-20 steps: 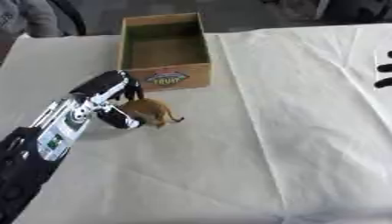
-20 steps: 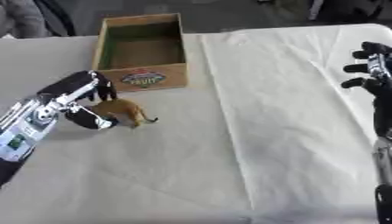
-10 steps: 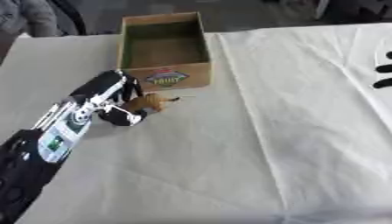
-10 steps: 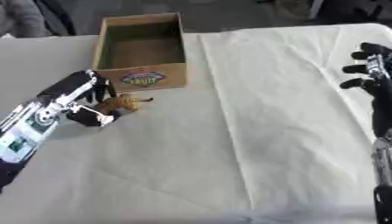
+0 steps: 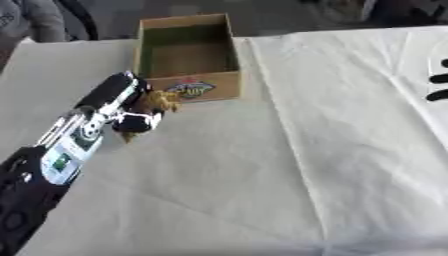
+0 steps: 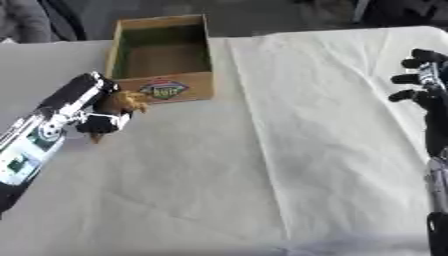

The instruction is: Pick up objects on the table and place them in the box.

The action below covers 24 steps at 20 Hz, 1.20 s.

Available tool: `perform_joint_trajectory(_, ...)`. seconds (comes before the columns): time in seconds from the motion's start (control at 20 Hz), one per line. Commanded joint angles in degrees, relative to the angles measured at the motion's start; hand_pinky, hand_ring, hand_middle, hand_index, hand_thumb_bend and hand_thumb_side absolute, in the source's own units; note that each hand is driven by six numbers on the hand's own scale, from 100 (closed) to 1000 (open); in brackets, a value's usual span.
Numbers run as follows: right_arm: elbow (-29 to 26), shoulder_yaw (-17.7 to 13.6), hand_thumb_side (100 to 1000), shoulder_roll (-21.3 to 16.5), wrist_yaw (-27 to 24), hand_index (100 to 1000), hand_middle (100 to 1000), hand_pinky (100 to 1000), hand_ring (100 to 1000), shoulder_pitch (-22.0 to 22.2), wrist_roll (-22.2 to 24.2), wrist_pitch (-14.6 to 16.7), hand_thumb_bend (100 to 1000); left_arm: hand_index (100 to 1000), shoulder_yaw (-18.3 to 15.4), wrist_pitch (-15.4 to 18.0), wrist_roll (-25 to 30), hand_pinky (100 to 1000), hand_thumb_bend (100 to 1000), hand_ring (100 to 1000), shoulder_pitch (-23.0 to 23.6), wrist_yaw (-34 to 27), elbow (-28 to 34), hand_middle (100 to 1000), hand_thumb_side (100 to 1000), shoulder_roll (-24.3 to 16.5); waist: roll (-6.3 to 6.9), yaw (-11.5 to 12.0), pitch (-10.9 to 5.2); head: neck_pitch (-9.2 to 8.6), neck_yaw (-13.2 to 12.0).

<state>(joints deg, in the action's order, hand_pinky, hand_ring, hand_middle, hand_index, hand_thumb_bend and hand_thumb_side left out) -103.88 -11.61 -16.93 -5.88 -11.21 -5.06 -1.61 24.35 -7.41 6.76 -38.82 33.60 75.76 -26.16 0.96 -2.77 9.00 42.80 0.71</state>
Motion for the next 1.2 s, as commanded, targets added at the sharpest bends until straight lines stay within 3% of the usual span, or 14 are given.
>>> perform_joint_trajectory(0.05, -0.6, -0.2, 640, -0.8, 0.1, 775, 664, 471, 626, -0.4, 0.2, 0.0, 100, 272, -1.3, -0.3, -0.8, 366, 100, 412, -0.9, -0.3, 1.6, 140, 160, -0.9, 0.02, 0.0, -0.83, 0.18, 0.2)
perform_joint_trajectory(0.4, -0.6, -0.3, 642, -0.9, 0.1, 775, 664, 472, 626, -0.3, 0.1, 0.0, 100, 259, -1.8, -0.8, 0.2, 363, 100, 397, -2.2, 1.0, 3.4, 127, 145, -2.4, 0.29, -0.1, -1.00, 0.22, 0.4)
perform_joint_trajectory(0.8, -0.5, 0.0, 644, -1.1, 0.1, 776, 664, 472, 627, -0.2, 0.5, -0.1, 100, 269, -2.6, -0.5, 3.2, 379, 109, 387, -7.8, 4.2, 5.5, 137, 128, -5.8, 0.93, -0.8, -1.31, -0.06, 0.3)
perform_joint_trajectory(1.2, -0.4, 0.8, 646, -0.9, 0.1, 776, 664, 471, 626, -0.4, 1.3, -0.1, 100, 279, -6.2, -1.5, -0.4, 383, 124, 384, -13.0, 10.4, -2.5, 141, 118, -2.9, 0.99, -2.8, -0.99, -0.77, -0.6)
